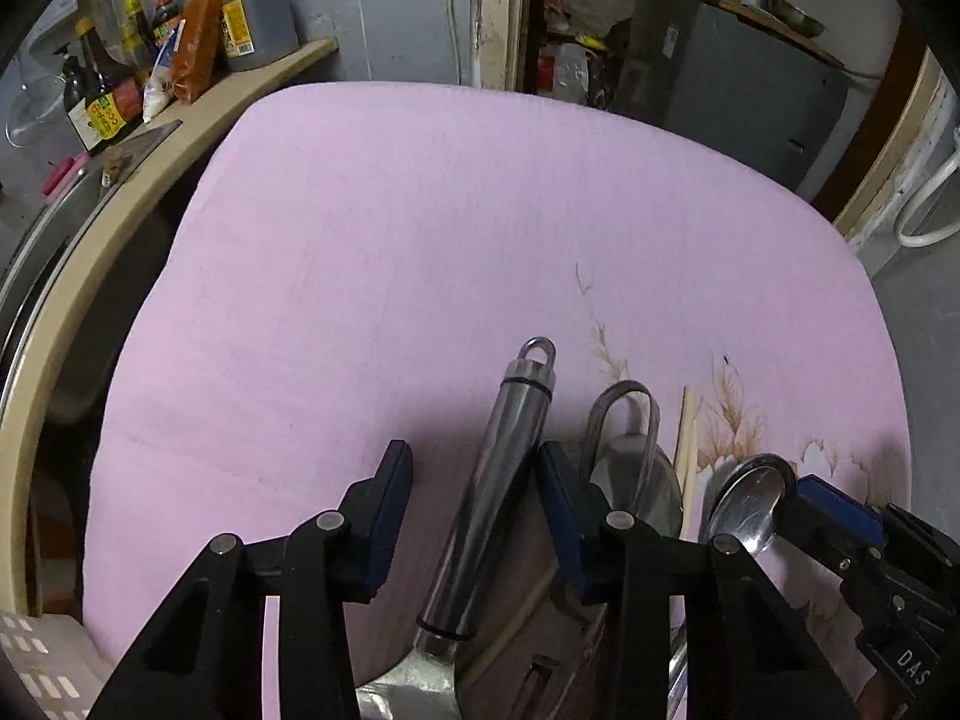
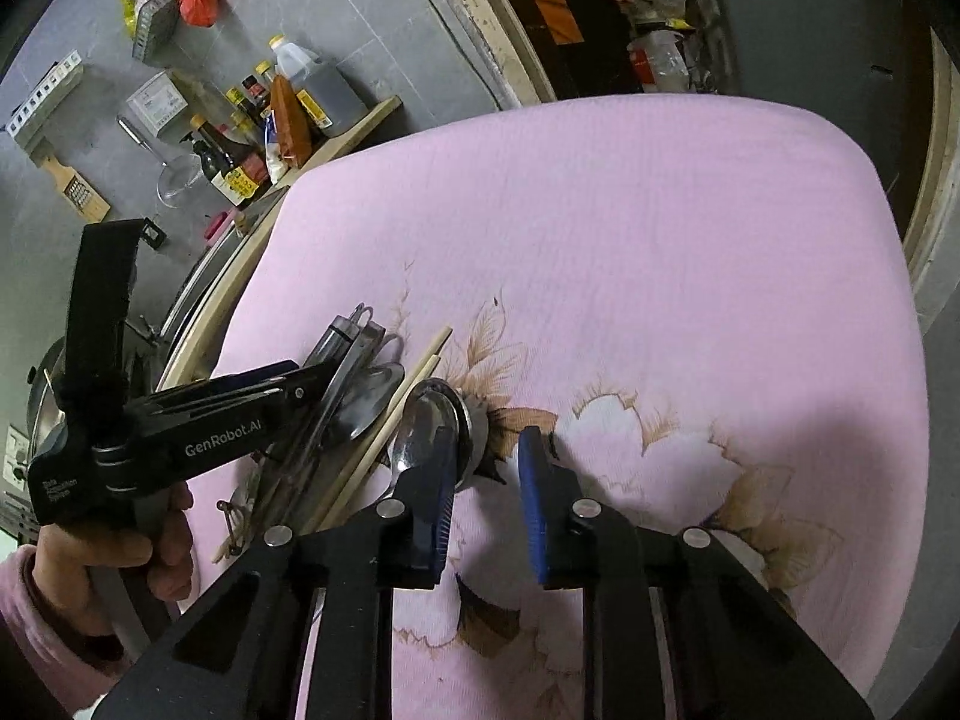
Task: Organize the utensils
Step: 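Grasp the metal peeler handle with the left gripper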
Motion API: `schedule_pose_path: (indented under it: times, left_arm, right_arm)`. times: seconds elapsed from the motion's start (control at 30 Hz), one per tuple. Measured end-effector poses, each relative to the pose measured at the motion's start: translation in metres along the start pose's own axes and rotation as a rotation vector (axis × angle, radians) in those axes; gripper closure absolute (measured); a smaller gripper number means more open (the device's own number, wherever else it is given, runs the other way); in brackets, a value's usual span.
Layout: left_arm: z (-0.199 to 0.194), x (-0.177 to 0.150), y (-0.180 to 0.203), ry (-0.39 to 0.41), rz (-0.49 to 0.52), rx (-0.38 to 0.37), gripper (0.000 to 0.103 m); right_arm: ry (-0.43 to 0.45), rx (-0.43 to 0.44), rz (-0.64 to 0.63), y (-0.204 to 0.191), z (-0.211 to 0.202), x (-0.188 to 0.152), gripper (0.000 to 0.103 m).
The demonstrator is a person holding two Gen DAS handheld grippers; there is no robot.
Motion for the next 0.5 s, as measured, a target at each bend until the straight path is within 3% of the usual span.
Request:
schedule_pose_path:
  times: [0.23, 0.3, 0.4, 0.5]
  left_arm:
    - [0.007, 0.014, 0.003, -0.023, 0.042, -0.006, 0.063]
    - [0.008, 0.016, 0.004, -0.026, 0.048, -0.005, 0.063]
    - [0.006, 0.016, 0.007, -0.018, 0.069, -0.02, 0.081]
    - [0.005, 0.015, 0.008, -0.017, 0.08, -0.018, 0.082]
  right_arm:
    - [-0.025, 0.037, 0.0, 0.003, 0.009, 0.01, 0.085]
    - [-0.03, 0.053, -0.001, 0.002, 0.01, 0.012, 0.09]
    - [-0.03, 0.08, 0.007, 0.0, 0.01, 0.009, 0.098]
    - [-0.02, 0.098, 0.029, 0.001, 0.006, 0.007, 0.099]
Point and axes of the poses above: each gripper's, at about its wrist camera, not at the fingertips, and z roughly the way its jaws point, y to its right, x to its top, the point moved 2 cm from there along z, roughly the way its jaws point, and after that the axes turned 14 degrees about x, right-handed, at the moved point
